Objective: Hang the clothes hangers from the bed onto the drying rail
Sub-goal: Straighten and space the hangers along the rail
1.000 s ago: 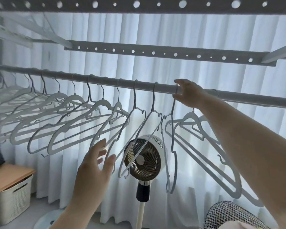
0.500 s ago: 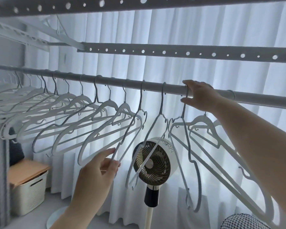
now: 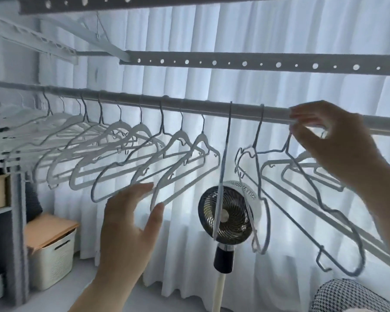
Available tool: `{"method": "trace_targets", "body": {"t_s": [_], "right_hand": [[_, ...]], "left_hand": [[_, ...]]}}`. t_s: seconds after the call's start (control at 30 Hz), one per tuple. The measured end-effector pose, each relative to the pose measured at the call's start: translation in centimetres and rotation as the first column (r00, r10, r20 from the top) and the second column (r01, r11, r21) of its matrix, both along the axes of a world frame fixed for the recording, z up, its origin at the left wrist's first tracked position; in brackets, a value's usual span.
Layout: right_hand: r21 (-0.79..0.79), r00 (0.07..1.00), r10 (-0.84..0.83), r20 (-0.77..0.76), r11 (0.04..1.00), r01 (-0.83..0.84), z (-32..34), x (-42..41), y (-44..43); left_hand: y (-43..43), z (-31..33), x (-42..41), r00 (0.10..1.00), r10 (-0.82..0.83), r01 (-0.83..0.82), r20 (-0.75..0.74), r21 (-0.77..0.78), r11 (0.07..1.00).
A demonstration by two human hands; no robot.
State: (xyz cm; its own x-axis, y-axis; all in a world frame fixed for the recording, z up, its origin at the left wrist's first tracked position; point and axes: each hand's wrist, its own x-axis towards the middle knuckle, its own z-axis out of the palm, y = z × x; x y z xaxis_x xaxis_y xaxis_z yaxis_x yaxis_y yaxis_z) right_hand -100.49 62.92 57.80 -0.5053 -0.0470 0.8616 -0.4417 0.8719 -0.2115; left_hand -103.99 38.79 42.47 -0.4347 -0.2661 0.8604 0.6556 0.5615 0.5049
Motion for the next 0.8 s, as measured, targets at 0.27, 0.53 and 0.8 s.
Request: {"method": "trace_targets", "body": {"t_s": [0.27,0.53,0.8], "right_hand": [[-0.440,0.983,0.117,-0.140,0.882,-0.167,-10.2,3.3,-11.0],[-0.605,0.995,-0.095,-0.006,0.793,0.072,-14.8,1.3,-14.5],[-0.639,0.982,-0.010,0.190,0.758,0.131,-16.3,-1.8,-15.2]], "left_hand": [[-7.0,0.1,-2.2,0.981,-0.185,0.186,0.054,-0.024,0.982],[-8.4,-0.2,-3.3,0.866,-0.424,0.440,0.264,0.001,0.898],[-6.3,-0.3,-3.6,0.801,-0.471,0.488,0.368,0.054,0.871]]}}
